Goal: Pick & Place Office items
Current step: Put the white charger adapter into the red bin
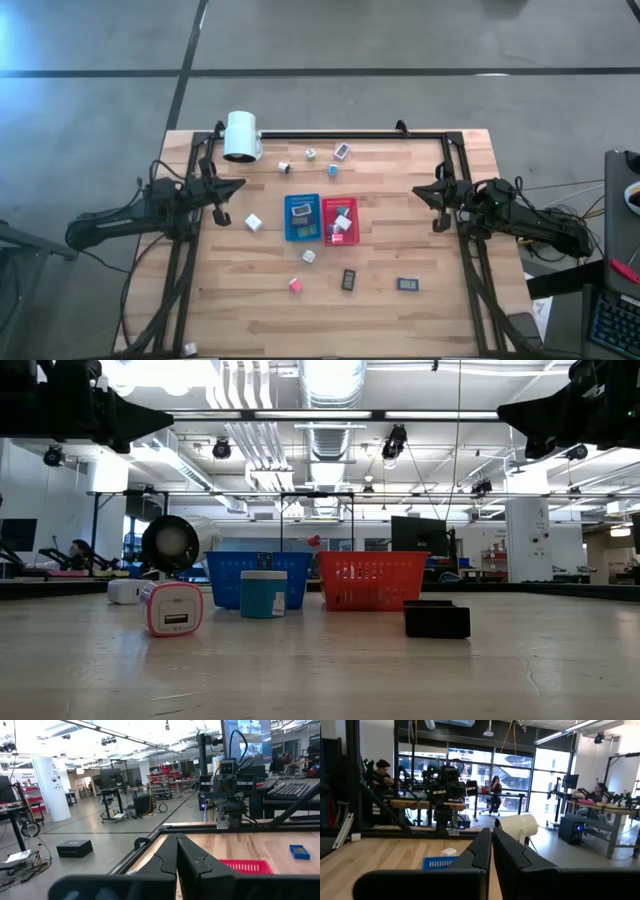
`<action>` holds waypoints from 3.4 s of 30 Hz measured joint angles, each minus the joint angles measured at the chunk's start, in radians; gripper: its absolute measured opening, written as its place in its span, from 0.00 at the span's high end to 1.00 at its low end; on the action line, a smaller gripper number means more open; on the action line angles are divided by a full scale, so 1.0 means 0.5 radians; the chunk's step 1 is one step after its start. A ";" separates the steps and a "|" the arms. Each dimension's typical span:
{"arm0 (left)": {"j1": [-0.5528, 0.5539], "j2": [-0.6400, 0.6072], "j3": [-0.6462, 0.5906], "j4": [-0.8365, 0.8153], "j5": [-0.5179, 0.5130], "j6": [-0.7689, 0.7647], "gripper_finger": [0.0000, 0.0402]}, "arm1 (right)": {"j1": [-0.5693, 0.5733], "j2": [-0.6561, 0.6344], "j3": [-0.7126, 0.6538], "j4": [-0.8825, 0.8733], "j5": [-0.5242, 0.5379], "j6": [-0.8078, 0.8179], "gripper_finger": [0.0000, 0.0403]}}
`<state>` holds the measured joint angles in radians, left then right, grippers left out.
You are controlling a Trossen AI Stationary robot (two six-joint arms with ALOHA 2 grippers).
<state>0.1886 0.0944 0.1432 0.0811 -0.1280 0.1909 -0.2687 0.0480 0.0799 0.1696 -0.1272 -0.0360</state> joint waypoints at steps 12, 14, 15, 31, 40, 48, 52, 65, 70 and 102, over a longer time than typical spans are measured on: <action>-0.001 0.000 0.000 0.001 0.000 -0.051 0.99 | 0.000 0.001 0.000 0.056 0.001 -0.034 0.97; 0.000 0.001 -0.001 0.001 0.000 -0.094 0.99 | 0.000 0.001 0.000 0.057 0.001 -0.033 0.97; -0.001 0.002 -0.001 0.001 0.000 -0.099 0.99 | 0.000 0.001 0.000 0.057 0.001 -0.034 0.97; -0.002 0.175 0.061 0.266 -0.406 -0.174 0.99 | -0.001 0.004 -0.003 0.062 0.293 0.015 0.97; -0.002 0.805 0.253 0.254 -0.500 -0.158 0.99 | -0.001 0.005 -0.014 0.059 0.377 0.031 0.97; 0.155 1.613 0.866 -0.404 -0.830 -0.064 0.99 | 0.000 0.045 -0.014 0.056 0.382 0.006 0.97; 0.318 2.052 1.311 -0.880 -0.650 0.143 0.99 | 0.000 0.065 -0.014 0.059 0.381 0.006 0.97; 0.650 3.011 2.203 -1.517 -0.193 0.859 0.90 | 0.000 0.067 -0.014 0.026 0.359 -0.032 0.97; 0.758 3.193 2.286 -1.594 0.229 1.024 0.84 | 0.000 0.068 -0.014 -0.007 0.358 -0.032 0.97; 0.837 3.646 2.222 -1.668 0.149 1.363 0.17 | -0.001 0.066 -0.014 -0.012 0.359 -0.035 0.97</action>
<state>0.6073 1.9172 1.2541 -0.7528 -0.0534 0.8726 -0.2691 0.0811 0.0727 0.1638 0.0525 -0.0535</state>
